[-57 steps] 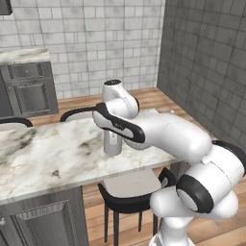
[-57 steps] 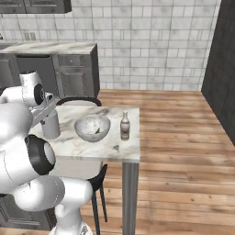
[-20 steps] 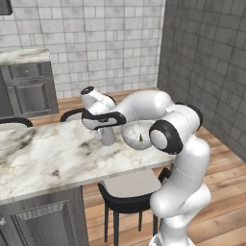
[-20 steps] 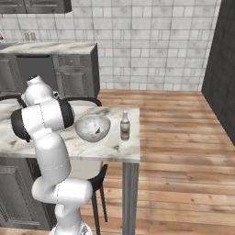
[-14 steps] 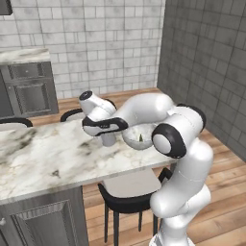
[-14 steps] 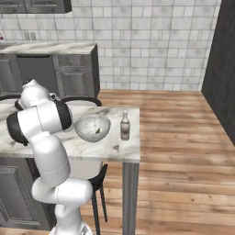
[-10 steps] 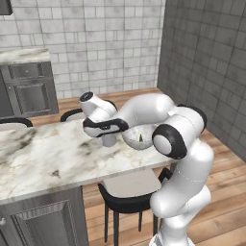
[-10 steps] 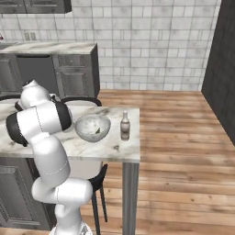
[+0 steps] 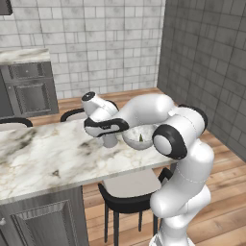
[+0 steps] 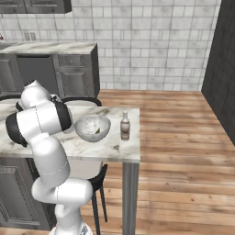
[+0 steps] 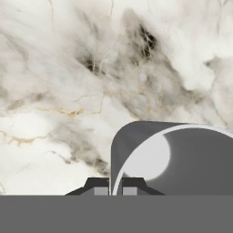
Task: There is a bowl on the dining counter. Grab a lemon wedge from the fridge and place it in the bowl. Then get the liquor bottle and glass cup from the cabinet and place them next to the bowl.
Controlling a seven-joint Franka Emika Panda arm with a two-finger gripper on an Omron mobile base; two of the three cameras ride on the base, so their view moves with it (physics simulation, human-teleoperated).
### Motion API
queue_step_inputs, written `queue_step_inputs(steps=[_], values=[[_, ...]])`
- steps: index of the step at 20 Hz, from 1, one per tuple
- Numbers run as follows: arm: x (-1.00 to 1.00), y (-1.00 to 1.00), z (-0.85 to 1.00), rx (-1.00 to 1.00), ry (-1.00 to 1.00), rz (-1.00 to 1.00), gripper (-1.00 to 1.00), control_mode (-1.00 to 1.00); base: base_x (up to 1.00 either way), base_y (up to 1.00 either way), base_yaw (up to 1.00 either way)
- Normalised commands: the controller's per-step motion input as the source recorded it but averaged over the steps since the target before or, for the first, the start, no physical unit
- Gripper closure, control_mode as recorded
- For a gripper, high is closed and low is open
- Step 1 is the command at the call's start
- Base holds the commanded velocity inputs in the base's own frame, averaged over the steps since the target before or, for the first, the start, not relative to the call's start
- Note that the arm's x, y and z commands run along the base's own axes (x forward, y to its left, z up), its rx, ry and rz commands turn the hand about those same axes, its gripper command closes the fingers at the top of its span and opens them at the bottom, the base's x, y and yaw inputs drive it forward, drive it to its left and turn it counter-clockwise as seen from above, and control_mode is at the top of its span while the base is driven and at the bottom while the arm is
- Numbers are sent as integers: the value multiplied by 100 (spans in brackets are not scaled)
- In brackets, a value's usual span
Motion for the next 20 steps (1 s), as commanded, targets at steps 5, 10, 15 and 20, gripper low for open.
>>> queue_step_inputs(steps=[5,10,15,20], values=[[3,-20,-14,1,8,0,100,-100,0,0,0],[3,-23,-34,0,5,0,100,-100,0,0,0],[-1,-7,-26,0,2,0,-100,-100,0,0,0],[-16,0,-3,1,0,2,-100,-100,0,0,0]])
